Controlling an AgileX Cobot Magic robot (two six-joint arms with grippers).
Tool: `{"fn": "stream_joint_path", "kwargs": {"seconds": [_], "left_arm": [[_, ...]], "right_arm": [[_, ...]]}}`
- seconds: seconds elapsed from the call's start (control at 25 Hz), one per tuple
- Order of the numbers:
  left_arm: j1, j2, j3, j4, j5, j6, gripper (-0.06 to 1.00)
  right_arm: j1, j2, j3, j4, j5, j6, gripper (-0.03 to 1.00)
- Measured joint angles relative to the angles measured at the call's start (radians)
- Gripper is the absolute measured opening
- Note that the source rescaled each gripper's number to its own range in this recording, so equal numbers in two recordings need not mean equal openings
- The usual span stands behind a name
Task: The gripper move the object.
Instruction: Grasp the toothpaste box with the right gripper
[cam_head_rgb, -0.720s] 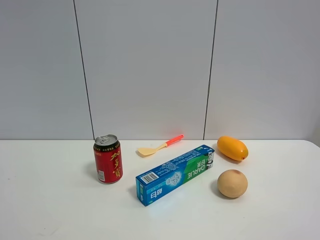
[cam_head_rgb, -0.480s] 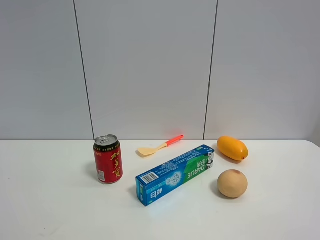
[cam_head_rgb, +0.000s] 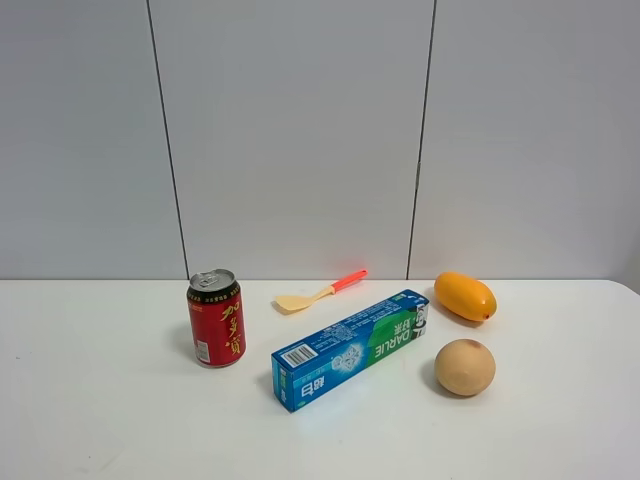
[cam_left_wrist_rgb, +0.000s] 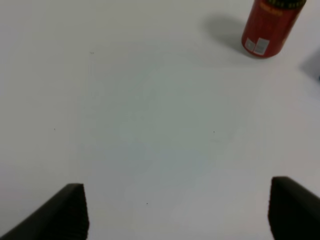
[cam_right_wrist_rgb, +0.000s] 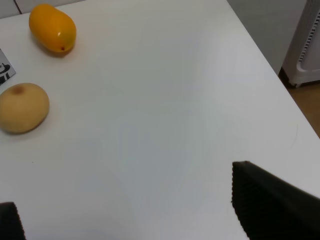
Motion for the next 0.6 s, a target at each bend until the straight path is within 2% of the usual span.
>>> {"fn": "stream_joint_path", "kwargs": {"seconds": [0.36,0.48,0.6], "left_arm": [[0.000,0.000,0.000,0.000,0.000,0.000,1.00],[0.000,0.000,0.000,0.000,0.000,0.000,1.00],[0.000,0.000,0.000,0.000,0.000,0.000,1.00]], "right_arm": [[0.000,0.000,0.000,0.008,0.000,0.000,0.83],[0.000,0.000,0.000,0.042,-0.001,-0.017,0.83],[0.000,0.026,-0.027,0.126,-0.013,-0.097,0.83]]}}
